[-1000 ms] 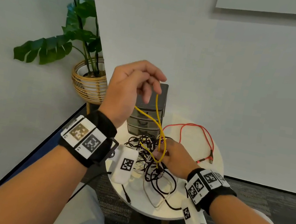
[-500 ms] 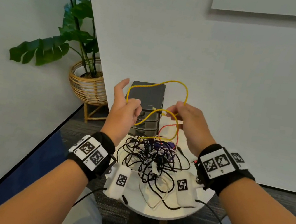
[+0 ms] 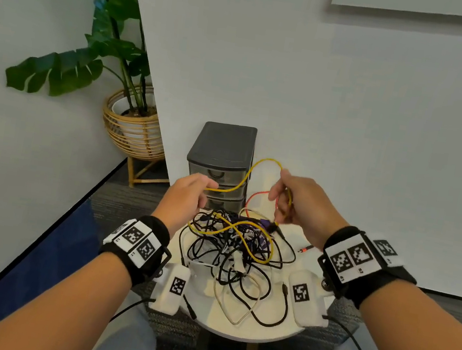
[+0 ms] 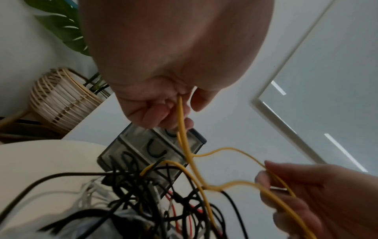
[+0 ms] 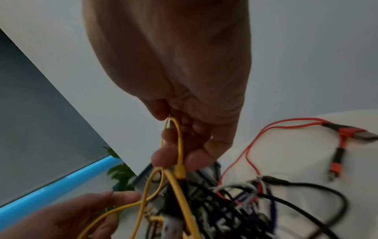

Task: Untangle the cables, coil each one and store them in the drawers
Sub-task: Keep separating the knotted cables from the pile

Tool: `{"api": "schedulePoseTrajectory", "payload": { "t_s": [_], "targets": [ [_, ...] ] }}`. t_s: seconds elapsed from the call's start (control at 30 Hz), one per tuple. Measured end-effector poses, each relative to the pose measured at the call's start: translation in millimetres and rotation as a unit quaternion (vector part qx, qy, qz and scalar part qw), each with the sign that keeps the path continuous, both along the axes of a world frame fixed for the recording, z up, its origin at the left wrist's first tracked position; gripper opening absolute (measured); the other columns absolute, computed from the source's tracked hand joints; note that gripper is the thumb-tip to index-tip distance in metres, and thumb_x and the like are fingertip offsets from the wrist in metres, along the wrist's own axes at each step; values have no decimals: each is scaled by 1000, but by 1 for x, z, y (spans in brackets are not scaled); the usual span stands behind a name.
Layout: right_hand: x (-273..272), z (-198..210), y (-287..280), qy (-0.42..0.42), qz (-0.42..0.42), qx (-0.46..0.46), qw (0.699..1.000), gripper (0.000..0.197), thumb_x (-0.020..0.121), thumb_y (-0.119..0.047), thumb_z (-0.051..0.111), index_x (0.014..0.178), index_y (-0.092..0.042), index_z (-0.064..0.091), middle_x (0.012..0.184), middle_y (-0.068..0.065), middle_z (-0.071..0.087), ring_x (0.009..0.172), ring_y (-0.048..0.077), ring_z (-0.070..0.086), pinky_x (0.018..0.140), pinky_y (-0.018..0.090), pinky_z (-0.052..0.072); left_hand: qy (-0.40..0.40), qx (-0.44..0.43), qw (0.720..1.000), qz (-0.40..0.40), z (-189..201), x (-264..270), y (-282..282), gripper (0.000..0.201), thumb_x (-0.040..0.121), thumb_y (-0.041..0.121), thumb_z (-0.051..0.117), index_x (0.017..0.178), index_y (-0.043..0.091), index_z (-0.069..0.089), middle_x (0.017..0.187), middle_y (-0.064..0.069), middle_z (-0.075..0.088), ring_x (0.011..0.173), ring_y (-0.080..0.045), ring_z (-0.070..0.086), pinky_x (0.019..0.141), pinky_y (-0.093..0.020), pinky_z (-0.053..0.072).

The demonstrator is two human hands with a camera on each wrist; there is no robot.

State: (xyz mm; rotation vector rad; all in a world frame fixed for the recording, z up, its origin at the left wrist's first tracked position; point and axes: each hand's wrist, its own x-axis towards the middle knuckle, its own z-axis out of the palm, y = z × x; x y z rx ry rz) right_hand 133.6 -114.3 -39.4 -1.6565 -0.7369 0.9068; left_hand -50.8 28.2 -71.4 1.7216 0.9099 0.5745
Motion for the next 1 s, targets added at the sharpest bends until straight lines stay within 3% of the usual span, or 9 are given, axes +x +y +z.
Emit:
{"api": "schedulePoseTrajectory", "payload": {
  "t_s": [0.2, 0.27, 0.33, 0.43, 0.5, 0.63, 0.73, 0.87, 1.0],
  "targets": [
    [2, -47, -6, -62, 15, -174, 983, 40, 106, -24, 40, 103, 4, 68, 76, 17, 68, 67, 29, 69, 75, 46, 64, 122, 18, 992, -5, -20, -4, 3, 22, 108, 19, 41, 119, 16, 59, 76, -10, 74, 65, -13, 67, 51, -15, 46],
    [2, -56, -8, -135, 28, -220, 966, 36, 104, -20, 43, 110, 6, 67, 96, 24, 71, 78, 35, 72, 77, 49, 63, 149, 36, 988, -8, -23, -5, 5, 28, 104, 12, 42, 125, 18, 59, 76, -8, 76, 79, -15, 71, 67, -20, 51],
    [2, -61, -9, -184, 54, -266, 945, 35, 103, -18, 43, 112, 8, 65, 104, 27, 71, 89, 40, 73, 80, 51, 62, 177, 57, 982, -14, -26, -3, 10, 27, 101, 11, 43, 112, 19, 67, 75, -3, 76, 85, -14, 70, 85, -33, 52],
    [1, -60, -12, -275, 124, -338, 891, 29, 103, -18, 42, 95, 1, 62, 92, 17, 68, 78, 30, 70, 72, 40, 62, 207, 73, 975, -26, -30, 1, 14, 26, 103, 18, 46, 99, 17, 72, 87, -3, 72, 88, -17, 65, 83, -35, 50],
    [2, -50, -11, -352, 159, -375, 843, 24, 99, -18, 44, 78, -11, 49, 87, 8, 60, 68, 19, 59, 60, 28, 51, 255, 111, 960, -35, -33, 5, 15, 38, 106, 32, 41, 94, 16, 73, 95, -4, 70, 93, -21, 64, 86, -39, 50],
    [15, -28, 5, -442, 144, -352, 812, 13, 95, -29, 49, 93, -17, 52, 96, 2, 55, 81, 19, 55, 70, 30, 43, 333, 192, 923, -30, -34, 14, 16, 58, 102, 62, 30, 99, 20, 70, 99, -1, 68, 92, -21, 64, 89, -42, 52],
    [23, -28, 29, -445, 160, -254, 844, 9, 95, -22, 48, 95, -21, 57, 102, 3, 62, 89, 21, 57, 71, 30, 42, 339, 179, 922, -50, -35, 24, 20, 53, 96, 69, 42, 117, 24, 59, 113, 1, 61, 103, -21, 60, 89, -40, 51],
    [20, -37, 66, -433, 228, -143, 860, 27, 103, -20, 46, 110, -19, 72, 115, 3, 68, 101, 17, 59, 83, 26, 40, 389, 140, 902, -124, -40, 38, 27, 61, 95, 54, 57, 146, 22, 47, 144, -5, 55, 128, -24, 55, 100, -35, 46],
    [9, -52, 90, -435, 320, -165, 826, 30, 102, -24, 53, 125, -17, 70, 125, 3, 68, 114, 22, 61, 93, 28, 44, 383, 149, 899, -151, -50, 44, 30, 54, 92, 31, 63, 144, 22, 51, 140, -8, 60, 124, -27, 58, 103, -37, 49]
  ]
}}
